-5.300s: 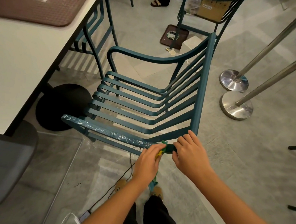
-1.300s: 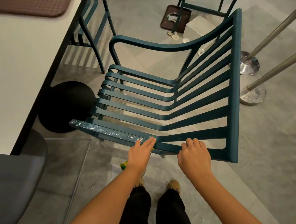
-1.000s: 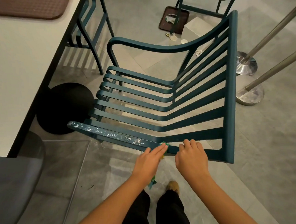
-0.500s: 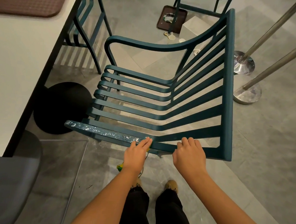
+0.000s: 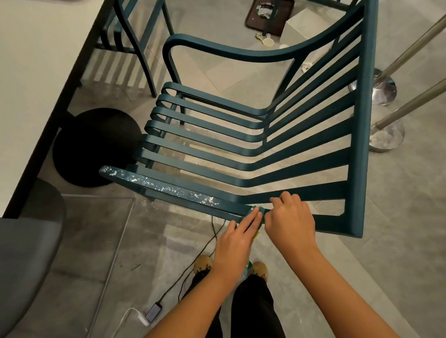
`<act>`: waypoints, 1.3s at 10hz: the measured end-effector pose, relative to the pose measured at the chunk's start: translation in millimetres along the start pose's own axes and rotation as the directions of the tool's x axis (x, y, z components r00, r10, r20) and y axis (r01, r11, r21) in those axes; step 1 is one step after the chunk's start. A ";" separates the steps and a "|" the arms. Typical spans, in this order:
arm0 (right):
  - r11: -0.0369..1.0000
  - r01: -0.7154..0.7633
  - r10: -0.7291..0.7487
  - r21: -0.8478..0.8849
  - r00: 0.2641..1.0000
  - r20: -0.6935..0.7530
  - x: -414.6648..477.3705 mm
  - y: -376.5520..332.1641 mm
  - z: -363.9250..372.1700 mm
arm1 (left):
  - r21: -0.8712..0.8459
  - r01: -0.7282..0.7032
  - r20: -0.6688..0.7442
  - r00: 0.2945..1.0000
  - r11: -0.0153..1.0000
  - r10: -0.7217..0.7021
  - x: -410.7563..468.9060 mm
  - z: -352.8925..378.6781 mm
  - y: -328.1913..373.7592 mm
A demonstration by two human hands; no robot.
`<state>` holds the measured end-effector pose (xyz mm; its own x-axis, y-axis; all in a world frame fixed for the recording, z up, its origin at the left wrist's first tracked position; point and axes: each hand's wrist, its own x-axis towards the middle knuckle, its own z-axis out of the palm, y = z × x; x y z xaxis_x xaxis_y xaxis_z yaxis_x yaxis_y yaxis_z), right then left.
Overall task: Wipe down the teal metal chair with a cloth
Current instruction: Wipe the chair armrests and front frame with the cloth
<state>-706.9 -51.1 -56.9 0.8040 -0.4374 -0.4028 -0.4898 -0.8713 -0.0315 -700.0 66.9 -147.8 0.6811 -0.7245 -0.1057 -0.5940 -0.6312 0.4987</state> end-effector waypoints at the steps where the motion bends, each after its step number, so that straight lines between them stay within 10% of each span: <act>1: 1.000 0.011 -0.011 -0.007 1.000 -0.004 0.1 0.2 2.4 | -0.074 0.007 -0.058 0.998 0.997 -0.011 -0.3 5.7 -6.1; 7: 0.990 0.138 -0.138 -0.015 0.990 0.008 -1.2 7.8 4.8 | -0.131 0.046 -0.149 0.987 0.990 -0.065 6.0 0.0 -36.8; 9: 0.987 0.163 -0.163 -0.006 0.987 0.016 -1.8 9.3 4.4 | -0.190 0.284 -0.070 0.951 0.940 -0.302 6.6 -7.4 -52.2; 13: 0.991 0.130 -0.129 0.009 0.988 -0.081 -3.0 7.2 8.2 | -0.585 0.235 -0.081 0.936 0.776 -0.344 5.6 -9.1 -2.1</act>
<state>-715.6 -54.2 -63.5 0.8851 -0.3382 -0.3198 -0.3841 -0.9188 -0.0913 -691.0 66.6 -141.7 0.8760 -0.4386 -0.2006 -0.0511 -0.4980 0.8657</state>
